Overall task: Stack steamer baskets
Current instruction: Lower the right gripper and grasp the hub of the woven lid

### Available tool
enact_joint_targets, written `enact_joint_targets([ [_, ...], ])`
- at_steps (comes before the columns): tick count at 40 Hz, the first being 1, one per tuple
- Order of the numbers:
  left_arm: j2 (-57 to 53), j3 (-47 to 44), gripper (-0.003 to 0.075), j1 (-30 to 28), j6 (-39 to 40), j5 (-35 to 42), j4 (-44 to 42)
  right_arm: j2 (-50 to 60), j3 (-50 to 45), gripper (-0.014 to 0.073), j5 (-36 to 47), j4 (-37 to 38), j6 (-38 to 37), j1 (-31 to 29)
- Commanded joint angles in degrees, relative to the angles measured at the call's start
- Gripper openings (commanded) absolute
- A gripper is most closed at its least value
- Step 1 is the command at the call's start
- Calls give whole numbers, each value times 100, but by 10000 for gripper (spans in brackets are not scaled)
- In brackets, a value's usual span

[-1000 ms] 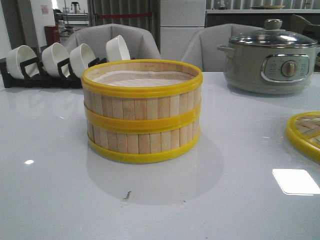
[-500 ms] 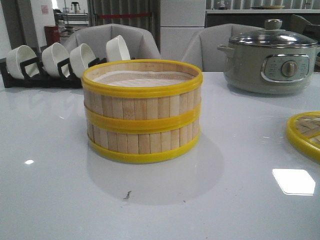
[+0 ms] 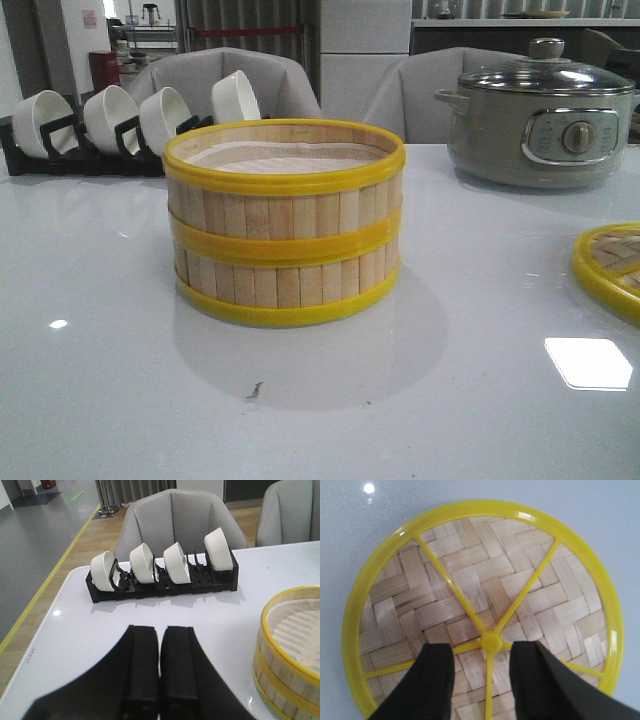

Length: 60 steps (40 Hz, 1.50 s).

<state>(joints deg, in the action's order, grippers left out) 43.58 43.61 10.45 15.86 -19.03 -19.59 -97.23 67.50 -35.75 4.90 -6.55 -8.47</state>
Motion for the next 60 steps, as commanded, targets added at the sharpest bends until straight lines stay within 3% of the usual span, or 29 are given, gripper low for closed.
enact_joint_targets([
  [1,-18,163,87,-10,5,418,-6,249,187,372,253,27,6,-27],
  [60,-18,163,86,-10,5,418,-6,-152,187,372,420,33,6,-38],
])
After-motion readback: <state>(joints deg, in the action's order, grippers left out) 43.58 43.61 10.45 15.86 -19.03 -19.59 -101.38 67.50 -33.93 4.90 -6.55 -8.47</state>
